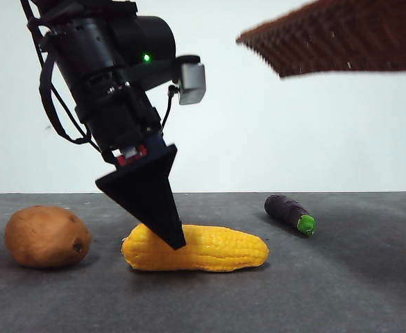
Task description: Help me put the vegetables on the table into the basket
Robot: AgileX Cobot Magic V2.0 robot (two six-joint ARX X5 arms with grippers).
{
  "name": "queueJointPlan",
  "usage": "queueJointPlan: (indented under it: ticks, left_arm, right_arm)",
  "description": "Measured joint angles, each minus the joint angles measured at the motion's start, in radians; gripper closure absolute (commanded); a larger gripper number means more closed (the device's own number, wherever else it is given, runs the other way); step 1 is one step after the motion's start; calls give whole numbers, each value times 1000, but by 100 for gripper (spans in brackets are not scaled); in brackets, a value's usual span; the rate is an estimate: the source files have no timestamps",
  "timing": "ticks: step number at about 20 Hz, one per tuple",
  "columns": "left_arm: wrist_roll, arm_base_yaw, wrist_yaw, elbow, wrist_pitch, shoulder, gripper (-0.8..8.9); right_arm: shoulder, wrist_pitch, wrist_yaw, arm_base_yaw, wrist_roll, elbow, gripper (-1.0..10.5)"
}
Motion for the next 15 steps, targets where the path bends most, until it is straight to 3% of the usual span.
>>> queueJointPlan:
  ticks: [3, 5, 8, 11, 15]
  left_arm:
    - [0, -1, -8, 0, 21, 23, 228]
    - [0, -4, -11, 0, 21, 32, 397]
    - [4, -6, -11, 0, 21, 37, 448]
    - [5, -6, -11, 0, 21, 39, 642]
    - [4, -6, -11, 0, 21, 39, 697]
  right_arm:
    - [-18, 41, -10, -14, 1, -85, 958]
    - [-22, 64, -18, -14, 2, -118, 959]
    - [-22, 108, -19, -14, 13, -171, 959]
    - [-22, 161, -3, -14, 36, -224, 958]
    - [-22, 186, 41, -14, 43, -280, 959]
